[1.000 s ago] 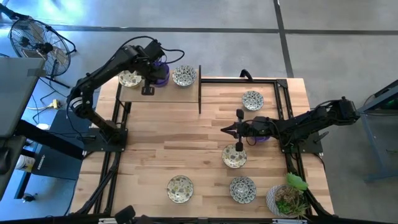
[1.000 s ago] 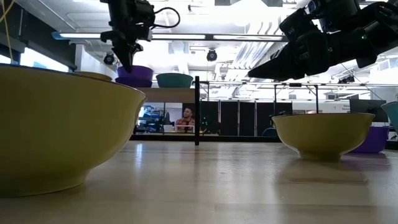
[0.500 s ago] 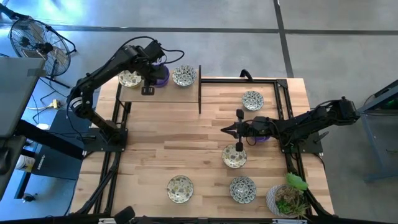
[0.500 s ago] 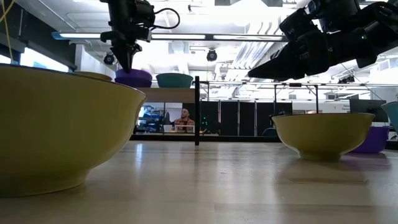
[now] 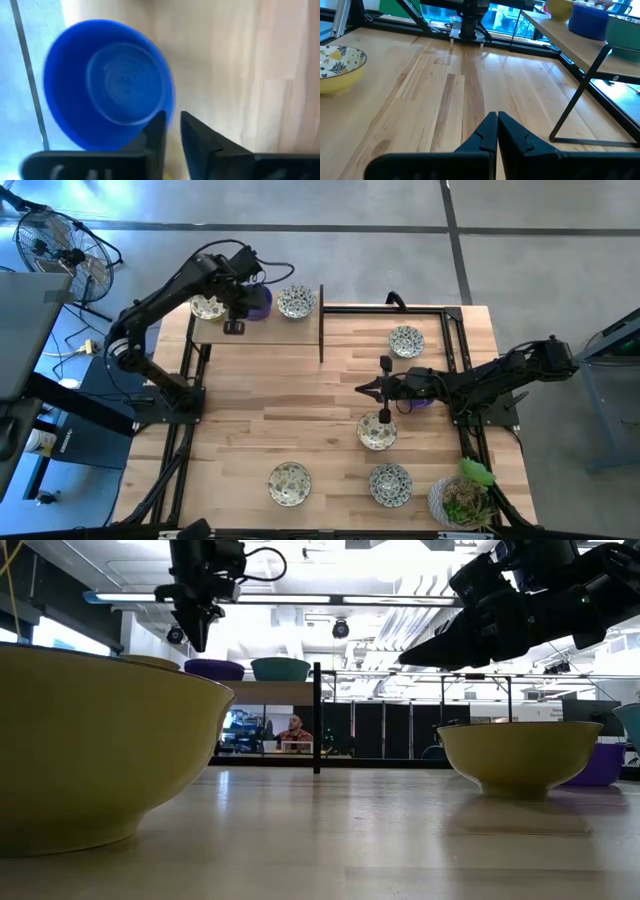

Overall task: Pick & Place Mini bowls
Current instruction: Stack the bottom yellow and white patterned bowl on the yellow and white patterned bowl on the shelf

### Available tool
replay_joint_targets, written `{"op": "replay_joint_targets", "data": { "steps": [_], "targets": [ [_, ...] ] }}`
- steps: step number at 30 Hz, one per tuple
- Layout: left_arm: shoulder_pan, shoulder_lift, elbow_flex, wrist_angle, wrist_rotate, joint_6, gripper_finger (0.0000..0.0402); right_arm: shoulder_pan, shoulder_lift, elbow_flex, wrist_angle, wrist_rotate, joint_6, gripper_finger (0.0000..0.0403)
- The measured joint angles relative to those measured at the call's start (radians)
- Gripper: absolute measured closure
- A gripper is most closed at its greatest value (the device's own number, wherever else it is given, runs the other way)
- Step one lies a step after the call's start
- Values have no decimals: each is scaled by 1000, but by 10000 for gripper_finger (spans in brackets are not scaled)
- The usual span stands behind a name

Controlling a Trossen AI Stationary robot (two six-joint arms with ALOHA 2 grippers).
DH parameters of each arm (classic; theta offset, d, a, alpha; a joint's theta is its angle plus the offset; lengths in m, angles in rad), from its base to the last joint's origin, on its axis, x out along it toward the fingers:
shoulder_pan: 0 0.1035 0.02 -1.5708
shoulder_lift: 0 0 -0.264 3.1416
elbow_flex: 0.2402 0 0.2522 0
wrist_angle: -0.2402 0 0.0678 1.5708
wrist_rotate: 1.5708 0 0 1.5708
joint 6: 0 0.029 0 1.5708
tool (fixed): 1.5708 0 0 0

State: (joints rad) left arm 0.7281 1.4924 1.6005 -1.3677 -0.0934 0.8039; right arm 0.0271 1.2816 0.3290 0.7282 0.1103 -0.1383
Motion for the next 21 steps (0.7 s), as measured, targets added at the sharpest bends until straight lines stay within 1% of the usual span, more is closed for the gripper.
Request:
{"op": "replay_joint_targets", "data": {
  "steps": [3, 4, 7, 10, 12, 15, 18, 21],
  "targets": [
    [-40, -43, 0, -27, -35, -28, 392, 0, 0, 0, -8, -4, 0, 402],
    [-57, -64, 0, -26, -44, -45, 396, 0, 0, 0, -9, -4, 0, 402],
    [-104, -132, -2, 4, -76, -86, 391, 0, 0, 0, -9, -6, 0, 401],
    [-163, -229, -41, 105, -87, -122, 398, 0, 0, 0, -8, -8, 0, 402],
    [-200, -302, -106, 198, -69, -140, 400, 0, 0, 0, -4, -9, 0, 402],
    [-252, -410, -239, 336, -40, -163, 400, 0, 0, 0, 15, -9, 0, 401],
    [-312, -510, -402, 490, 1, -186, 401, 0, 0, 0, 28, -10, 0, 402],
    [-369, -573, -565, 631, 35, -190, 401, 0, 0, 0, 33, -10, 0, 401]
  ]
}}
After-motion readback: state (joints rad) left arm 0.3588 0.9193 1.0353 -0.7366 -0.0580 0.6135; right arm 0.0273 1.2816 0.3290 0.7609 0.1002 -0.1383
